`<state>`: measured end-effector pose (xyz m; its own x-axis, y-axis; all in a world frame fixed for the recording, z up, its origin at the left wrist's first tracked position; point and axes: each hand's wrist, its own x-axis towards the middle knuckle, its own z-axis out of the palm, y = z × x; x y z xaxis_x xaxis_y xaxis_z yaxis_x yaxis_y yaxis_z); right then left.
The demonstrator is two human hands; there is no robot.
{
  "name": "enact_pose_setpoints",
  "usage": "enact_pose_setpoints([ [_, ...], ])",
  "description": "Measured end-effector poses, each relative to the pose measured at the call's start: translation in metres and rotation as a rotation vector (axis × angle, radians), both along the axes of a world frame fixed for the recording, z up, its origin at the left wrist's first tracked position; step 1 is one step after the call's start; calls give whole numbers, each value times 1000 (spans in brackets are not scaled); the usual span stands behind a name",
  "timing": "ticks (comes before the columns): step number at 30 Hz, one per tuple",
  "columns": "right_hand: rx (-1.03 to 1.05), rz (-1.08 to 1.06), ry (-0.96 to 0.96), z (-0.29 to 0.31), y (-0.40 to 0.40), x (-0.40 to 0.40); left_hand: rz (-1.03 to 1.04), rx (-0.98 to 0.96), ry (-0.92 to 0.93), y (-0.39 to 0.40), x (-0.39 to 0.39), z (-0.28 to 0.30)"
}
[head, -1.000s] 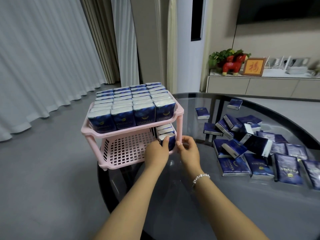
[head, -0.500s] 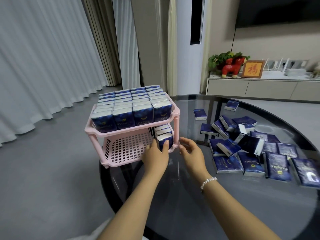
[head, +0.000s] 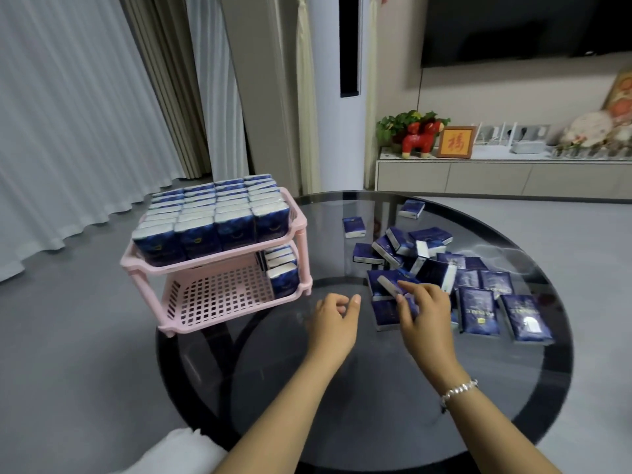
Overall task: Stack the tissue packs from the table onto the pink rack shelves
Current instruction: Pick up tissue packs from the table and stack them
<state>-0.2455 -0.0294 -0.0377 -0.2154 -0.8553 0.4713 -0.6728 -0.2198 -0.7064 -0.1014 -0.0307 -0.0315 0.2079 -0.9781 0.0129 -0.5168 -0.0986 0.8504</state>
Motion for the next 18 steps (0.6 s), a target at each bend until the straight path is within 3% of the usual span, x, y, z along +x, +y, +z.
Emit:
enact_pose_setpoints([
  [4, 149, -87, 162, -11, -11, -22, -100, 57, 60, -14, -23, -5],
  [10, 252, -106, 221, -23, -16, -17, -229, 17, 82, -42, -46, 9],
  [18, 150, -55, 263, -27, -19, -20, -237, 88, 30, -69, -46, 0],
])
